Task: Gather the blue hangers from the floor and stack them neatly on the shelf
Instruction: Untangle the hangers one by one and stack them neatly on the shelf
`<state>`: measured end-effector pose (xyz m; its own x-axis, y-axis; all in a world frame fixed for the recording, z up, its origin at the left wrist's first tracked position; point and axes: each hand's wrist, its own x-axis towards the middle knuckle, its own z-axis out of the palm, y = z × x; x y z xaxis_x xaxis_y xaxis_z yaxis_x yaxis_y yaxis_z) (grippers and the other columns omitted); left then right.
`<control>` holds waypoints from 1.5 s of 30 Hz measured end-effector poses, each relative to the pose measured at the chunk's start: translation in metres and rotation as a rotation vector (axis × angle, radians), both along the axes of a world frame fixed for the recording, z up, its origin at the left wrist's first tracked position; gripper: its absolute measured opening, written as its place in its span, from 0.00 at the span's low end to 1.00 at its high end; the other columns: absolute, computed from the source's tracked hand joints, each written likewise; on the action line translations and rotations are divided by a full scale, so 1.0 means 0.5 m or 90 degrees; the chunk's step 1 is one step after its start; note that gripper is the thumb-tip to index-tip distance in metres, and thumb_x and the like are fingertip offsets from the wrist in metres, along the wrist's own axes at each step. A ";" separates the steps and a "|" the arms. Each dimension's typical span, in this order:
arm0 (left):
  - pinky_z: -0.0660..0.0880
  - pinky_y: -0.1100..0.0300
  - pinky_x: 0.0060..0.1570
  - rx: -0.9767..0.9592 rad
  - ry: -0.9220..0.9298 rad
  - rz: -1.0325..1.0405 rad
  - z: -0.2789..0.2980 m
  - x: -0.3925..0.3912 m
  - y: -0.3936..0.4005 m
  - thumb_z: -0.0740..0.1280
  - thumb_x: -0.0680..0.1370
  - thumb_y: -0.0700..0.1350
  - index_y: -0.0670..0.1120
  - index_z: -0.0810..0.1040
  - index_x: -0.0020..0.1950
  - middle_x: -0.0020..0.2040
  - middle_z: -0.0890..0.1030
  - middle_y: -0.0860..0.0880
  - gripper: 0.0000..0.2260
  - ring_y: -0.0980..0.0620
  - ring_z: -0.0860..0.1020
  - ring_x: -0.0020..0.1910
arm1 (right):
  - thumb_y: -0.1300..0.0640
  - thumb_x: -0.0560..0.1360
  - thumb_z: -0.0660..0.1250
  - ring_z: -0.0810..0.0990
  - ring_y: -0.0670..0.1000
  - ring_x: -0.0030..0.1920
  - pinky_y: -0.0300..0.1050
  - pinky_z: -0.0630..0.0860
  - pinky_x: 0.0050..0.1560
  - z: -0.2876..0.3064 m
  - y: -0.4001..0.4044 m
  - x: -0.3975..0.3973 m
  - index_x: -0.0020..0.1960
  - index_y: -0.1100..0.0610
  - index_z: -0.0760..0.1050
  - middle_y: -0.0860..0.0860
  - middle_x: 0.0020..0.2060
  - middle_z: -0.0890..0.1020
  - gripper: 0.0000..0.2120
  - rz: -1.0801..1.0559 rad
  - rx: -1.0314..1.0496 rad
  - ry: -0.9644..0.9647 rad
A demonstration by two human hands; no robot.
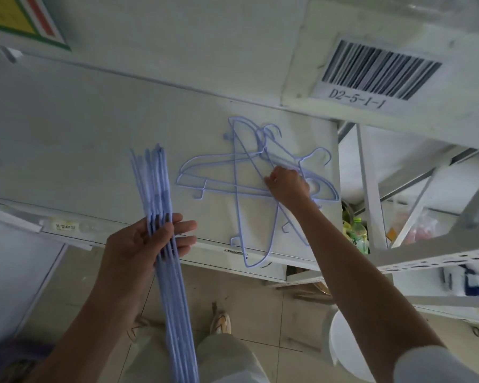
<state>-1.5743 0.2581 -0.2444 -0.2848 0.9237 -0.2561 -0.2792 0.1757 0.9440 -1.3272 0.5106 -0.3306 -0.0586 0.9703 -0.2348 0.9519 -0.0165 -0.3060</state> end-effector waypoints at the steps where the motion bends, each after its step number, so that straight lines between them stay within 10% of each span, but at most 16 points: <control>1: 0.85 0.57 0.45 -0.003 -0.002 0.004 -0.002 -0.002 -0.003 0.66 0.76 0.45 0.41 0.81 0.58 0.52 0.88 0.43 0.14 0.44 0.88 0.47 | 0.45 0.80 0.62 0.81 0.63 0.58 0.52 0.74 0.51 -0.010 -0.002 -0.001 0.56 0.52 0.80 0.59 0.55 0.83 0.14 0.017 0.004 0.003; 20: 0.85 0.51 0.49 -0.030 -0.009 -0.015 -0.022 0.048 -0.010 0.67 0.75 0.46 0.42 0.82 0.58 0.52 0.88 0.43 0.14 0.41 0.88 0.49 | 0.62 0.77 0.72 0.75 0.60 0.24 0.40 0.58 0.30 0.046 -0.080 0.026 0.38 0.59 0.74 0.55 0.25 0.76 0.11 0.103 0.450 0.039; 28: 0.85 0.54 0.48 -0.035 -0.019 -0.005 -0.019 0.040 -0.017 0.68 0.76 0.47 0.41 0.82 0.59 0.53 0.88 0.42 0.14 0.41 0.87 0.51 | 0.64 0.76 0.73 0.78 0.61 0.25 0.45 0.70 0.25 0.003 -0.110 0.004 0.49 0.58 0.80 0.54 0.33 0.79 0.04 0.365 0.341 -0.070; 36: 0.85 0.52 0.49 -0.035 -0.028 0.020 -0.021 0.028 -0.034 0.67 0.77 0.45 0.40 0.82 0.58 0.52 0.88 0.41 0.13 0.40 0.87 0.50 | 0.41 0.80 0.65 0.84 0.62 0.47 0.53 0.80 0.44 0.003 -0.071 0.040 0.54 0.49 0.81 0.52 0.52 0.79 0.13 0.230 0.203 -0.025; 45: 0.86 0.51 0.46 -0.037 -0.033 0.070 -0.032 0.043 -0.043 0.68 0.75 0.43 0.38 0.83 0.57 0.49 0.88 0.38 0.13 0.39 0.88 0.46 | 0.48 0.80 0.68 0.82 0.65 0.57 0.55 0.77 0.54 -0.007 0.103 0.046 0.64 0.55 0.76 0.58 0.59 0.77 0.16 0.101 0.125 -0.180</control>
